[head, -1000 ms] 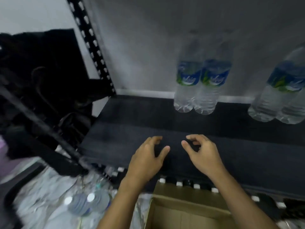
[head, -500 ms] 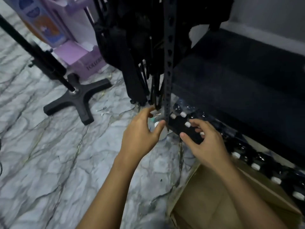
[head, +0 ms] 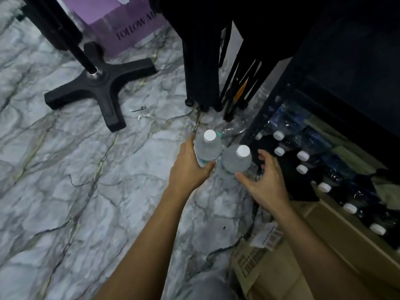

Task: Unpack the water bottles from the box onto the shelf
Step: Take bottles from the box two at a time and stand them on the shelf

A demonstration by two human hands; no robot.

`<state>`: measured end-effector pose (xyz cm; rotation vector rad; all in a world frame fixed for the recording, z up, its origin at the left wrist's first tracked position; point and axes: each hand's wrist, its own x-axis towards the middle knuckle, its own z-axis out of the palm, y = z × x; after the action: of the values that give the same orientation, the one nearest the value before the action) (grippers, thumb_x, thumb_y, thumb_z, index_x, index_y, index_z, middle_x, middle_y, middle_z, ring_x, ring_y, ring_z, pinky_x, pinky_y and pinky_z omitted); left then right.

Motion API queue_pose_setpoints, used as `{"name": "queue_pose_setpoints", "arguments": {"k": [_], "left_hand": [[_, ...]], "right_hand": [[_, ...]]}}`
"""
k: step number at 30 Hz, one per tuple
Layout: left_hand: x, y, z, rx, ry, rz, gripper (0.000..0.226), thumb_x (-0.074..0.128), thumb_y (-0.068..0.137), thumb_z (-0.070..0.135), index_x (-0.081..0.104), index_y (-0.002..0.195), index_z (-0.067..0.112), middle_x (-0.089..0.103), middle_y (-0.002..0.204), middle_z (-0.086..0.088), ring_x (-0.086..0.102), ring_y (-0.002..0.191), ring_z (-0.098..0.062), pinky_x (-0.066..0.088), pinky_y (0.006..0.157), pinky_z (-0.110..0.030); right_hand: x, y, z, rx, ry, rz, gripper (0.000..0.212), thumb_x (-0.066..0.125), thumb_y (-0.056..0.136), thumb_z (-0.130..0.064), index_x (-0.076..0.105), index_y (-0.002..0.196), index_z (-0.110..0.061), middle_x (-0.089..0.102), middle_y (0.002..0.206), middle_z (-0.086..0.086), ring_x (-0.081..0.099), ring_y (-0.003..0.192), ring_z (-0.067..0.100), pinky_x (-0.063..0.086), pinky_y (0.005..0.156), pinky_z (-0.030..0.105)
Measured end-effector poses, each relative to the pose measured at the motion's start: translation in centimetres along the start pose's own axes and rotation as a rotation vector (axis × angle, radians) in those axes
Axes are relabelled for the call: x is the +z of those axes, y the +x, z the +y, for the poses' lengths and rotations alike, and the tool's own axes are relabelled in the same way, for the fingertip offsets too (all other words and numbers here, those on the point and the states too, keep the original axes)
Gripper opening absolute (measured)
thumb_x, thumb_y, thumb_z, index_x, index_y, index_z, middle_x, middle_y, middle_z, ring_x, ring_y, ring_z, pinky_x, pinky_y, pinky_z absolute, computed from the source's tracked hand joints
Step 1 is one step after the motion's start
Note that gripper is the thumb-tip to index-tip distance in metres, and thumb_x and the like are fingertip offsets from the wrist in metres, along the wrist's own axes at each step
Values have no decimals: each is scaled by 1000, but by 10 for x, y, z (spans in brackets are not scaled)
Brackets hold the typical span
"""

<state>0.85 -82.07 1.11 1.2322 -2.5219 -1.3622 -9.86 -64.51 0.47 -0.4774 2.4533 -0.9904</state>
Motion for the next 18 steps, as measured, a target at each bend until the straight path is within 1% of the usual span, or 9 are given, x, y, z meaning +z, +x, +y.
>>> {"name": "queue_pose_setpoints", "arguments": {"k": [3,5,7,8,10,11,13,15,18], "left_hand": [[20,35,-20,35,-35,-39,109,85,76,35,15,158,18,28,158,-7,37,143,-26,41,103,-37],[33,51,-31,61,-71,-58,109,89,69,32,22,155,18,35,153,-7,42,139,-26,44,106,-37],[45,63,-42,97,-163,-43,99,91,63,30,33,143,20,47,139,-2,53,125,-20,53,100,-41],[50,67,-44,114,-196,-29,94,92,62,27,36,137,21,51,133,0,56,119,-15,55,95,-38],[54,71,-46,134,-244,0,91,94,63,20,37,134,20,53,128,4,57,109,-5,52,88,-18],[54,72,-46,136,-264,9,91,93,64,17,37,135,18,54,126,6,58,104,1,50,84,-10],[55,75,-46,126,-289,22,90,92,64,14,38,135,18,57,123,8,58,100,9,48,79,-6],[54,75,-48,115,-281,42,87,92,63,16,41,134,21,60,120,9,60,101,6,51,79,-12],[54,74,-52,114,-251,75,84,93,60,20,49,132,22,61,122,5,61,107,-8,55,85,-26]], "right_hand": [[27,24,18,20,26,-13,102,85,62,-48,32,145,-20,35,147,6,39,133,29,42,106,50],[41,35,27,5,59,7,103,88,56,-44,36,141,-18,39,143,7,43,129,27,44,103,46],[51,42,34,-4,105,31,102,92,54,-35,38,138,-18,42,139,6,45,126,24,46,101,42],[56,45,38,-8,129,43,102,93,53,-33,38,138,-18,44,138,4,46,126,22,46,101,41],[64,49,44,-20,160,65,105,94,50,-31,37,137,-19,47,136,0,47,124,18,46,100,38],[67,51,46,-24,178,73,105,95,49,-29,38,137,-19,48,133,-3,48,122,16,46,99,33],[72,54,44,-13,205,88,103,95,49,-26,39,135,-21,48,126,-10,48,116,9,43,93,19],[75,56,39,-5,206,120,99,95,50,-25,42,134,-21,48,120,-13,49,112,7,43,88,15],[75,53,34,6,174,172,93,94,50,-28,46,130,-20,55,118,-8,54,110,12,52,91,33]]}}
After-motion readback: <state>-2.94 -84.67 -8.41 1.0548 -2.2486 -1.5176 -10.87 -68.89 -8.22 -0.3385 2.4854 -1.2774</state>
